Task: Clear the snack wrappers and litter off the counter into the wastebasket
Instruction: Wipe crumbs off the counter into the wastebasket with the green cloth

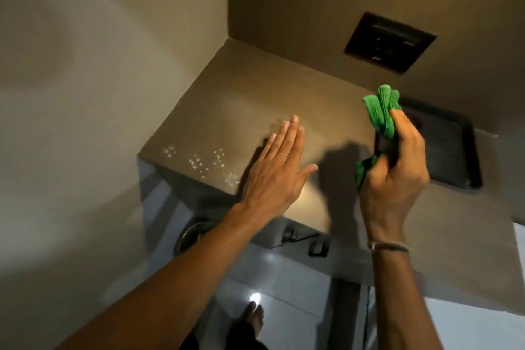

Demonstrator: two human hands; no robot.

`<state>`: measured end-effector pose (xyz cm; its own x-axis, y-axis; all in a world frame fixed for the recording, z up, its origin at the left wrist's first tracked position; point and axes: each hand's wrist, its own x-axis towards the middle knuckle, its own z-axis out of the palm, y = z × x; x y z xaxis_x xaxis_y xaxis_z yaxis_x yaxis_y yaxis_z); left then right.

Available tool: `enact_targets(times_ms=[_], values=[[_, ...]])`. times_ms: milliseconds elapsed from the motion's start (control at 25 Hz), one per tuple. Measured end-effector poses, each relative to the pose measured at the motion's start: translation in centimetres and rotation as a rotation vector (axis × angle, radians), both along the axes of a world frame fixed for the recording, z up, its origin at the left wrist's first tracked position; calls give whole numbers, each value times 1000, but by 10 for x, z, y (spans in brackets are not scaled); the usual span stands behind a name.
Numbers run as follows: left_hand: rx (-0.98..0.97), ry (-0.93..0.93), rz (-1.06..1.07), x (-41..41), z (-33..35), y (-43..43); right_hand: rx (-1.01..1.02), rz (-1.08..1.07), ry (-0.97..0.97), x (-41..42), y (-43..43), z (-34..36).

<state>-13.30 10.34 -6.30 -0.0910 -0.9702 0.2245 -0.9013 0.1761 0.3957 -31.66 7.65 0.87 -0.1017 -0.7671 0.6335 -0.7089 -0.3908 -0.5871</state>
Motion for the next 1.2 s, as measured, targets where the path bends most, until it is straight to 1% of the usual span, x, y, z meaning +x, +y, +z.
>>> enact_targets(times_ms=[80, 160, 240, 360, 440, 520, 640, 720, 840, 920, 1040, 1120, 1200], values=[[-78, 106, 127, 30, -25, 70, 46, 164, -7, 37, 83, -33], [-55, 161, 261, 56, -61, 143, 133, 307, 26, 71, 157, -75], [79, 171, 366, 82, -109, 209, 294, 421, 56, 99, 213, -128], [392, 138, 423, 110, -198, 267, 597, 487, 165, 117, 253, -220], [537, 129, 463, 122, -261, 278, 767, 481, 211, 121, 256, -286], [617, 174, 492, 130, -321, 274, 838, 457, 263, 125, 246, -353], [637, 239, 562, 140, -412, 256, 868, 432, 343, 138, 219, -452], [662, 362, 689, 146, -461, 238, 857, 444, 410, 148, 202, -512], [715, 547, 807, 149, -514, 214, 822, 480, 451, 159, 184, -572], [736, 544, 866, 153, -536, 209, 844, 533, 483, 164, 181, -594], [667, 478, 919, 163, -538, 212, 917, 570, 483, 165, 182, -593], [703, 501, 959, 165, -516, 213, 916, 538, 420, 160, 183, -568], [776, 543, 1016, 161, -478, 214, 931, 480, 360, 151, 190, -530]])
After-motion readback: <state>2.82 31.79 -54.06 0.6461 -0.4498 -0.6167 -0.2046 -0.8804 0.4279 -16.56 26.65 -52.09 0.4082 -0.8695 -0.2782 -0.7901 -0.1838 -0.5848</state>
